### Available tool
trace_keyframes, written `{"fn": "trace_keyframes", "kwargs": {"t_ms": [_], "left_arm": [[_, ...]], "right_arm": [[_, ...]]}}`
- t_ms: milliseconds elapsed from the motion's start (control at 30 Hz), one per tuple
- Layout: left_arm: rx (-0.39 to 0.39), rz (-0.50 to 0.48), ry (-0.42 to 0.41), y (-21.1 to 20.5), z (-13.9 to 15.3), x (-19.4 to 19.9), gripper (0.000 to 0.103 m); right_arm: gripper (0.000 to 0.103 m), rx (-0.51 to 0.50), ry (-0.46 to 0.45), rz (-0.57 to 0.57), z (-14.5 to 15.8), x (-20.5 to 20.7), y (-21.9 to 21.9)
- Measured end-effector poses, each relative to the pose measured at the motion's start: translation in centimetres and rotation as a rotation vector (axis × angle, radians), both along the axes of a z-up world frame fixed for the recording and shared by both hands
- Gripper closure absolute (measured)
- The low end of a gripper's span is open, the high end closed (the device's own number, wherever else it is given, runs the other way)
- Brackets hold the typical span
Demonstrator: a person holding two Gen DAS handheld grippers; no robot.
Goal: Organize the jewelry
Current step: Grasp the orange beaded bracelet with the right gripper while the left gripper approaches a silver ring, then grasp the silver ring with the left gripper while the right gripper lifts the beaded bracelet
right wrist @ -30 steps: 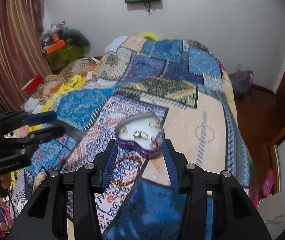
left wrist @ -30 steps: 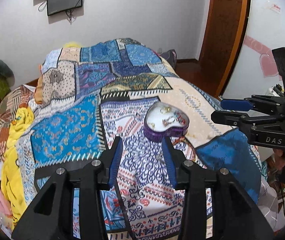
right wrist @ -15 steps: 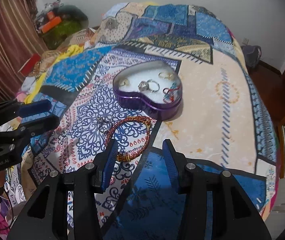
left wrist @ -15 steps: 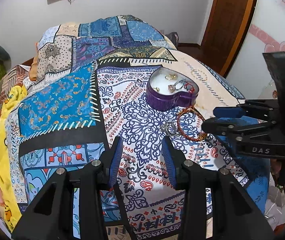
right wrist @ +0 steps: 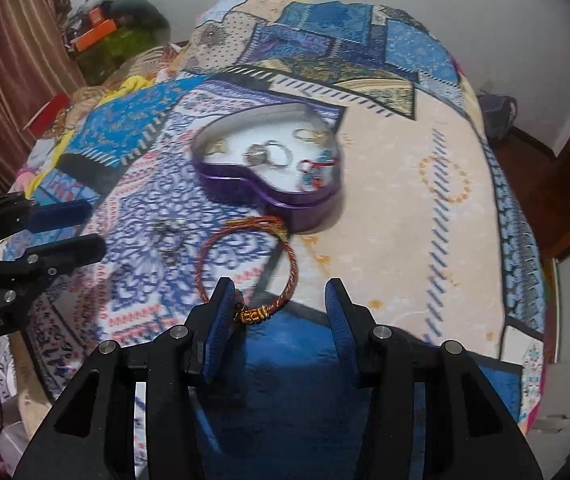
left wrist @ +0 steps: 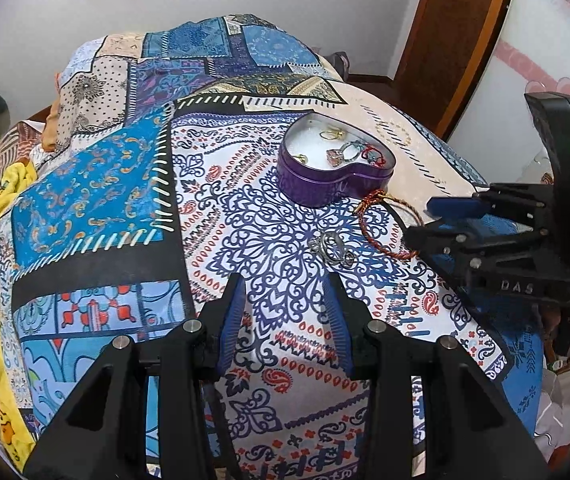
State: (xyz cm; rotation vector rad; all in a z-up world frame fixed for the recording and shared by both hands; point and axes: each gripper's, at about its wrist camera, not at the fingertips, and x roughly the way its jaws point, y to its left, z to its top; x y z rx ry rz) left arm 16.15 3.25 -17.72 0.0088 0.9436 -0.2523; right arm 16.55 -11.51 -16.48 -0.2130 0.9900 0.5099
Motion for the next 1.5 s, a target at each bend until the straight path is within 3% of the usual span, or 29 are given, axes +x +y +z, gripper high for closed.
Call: {"fn": "trace_keyframes", "kwargs": {"t_ms": [300, 500, 567, 633, 800, 1100, 1500], "left_arm": [[0.009, 0.024, -0.024, -0.5, -0.2, 1.1, 0.063], [-0.056, 0.024, -0.032, -0.5, 0.0, 2.0, 0.064], [-0.056, 0.004, -0.039, -1.0, 0.1, 2.0, 0.069], [-0.061, -0.019, -0.032, -1.5, 0.0, 2.0, 0.075], [-0.061, -0.029, -0.004, -2.2, -0.8, 2.3, 0.085], [-0.108, 0.006, 0.032, -1.9, -1.7, 2.7, 0.101], [-0.09, 0.005, -0.007, -1.6, 0.0, 1.6, 0.103]], "right_arm": [[0.06, 0.022, 0.018, -0.027, -0.3, 0.4, -1.5], [0.06, 0.052, 0.018, -0.017, -0.6, 0.2, -1.5], [0.067, 0.063, 0.015, -0.021, -0.7, 0.1, -1.6], [0.083, 0.066, 0.01, -0.01, -0.7, -0.1, -1.5], [0.091, 0.031, -0.028, 0.01, -0.6, -0.6, -0.8], [0.091, -0.008, -0.095, 0.019, -0.2, -1.0, -0.4], [0.091, 0.025, -0.135, 0.0, 1.5, -1.6, -0.7]]}}
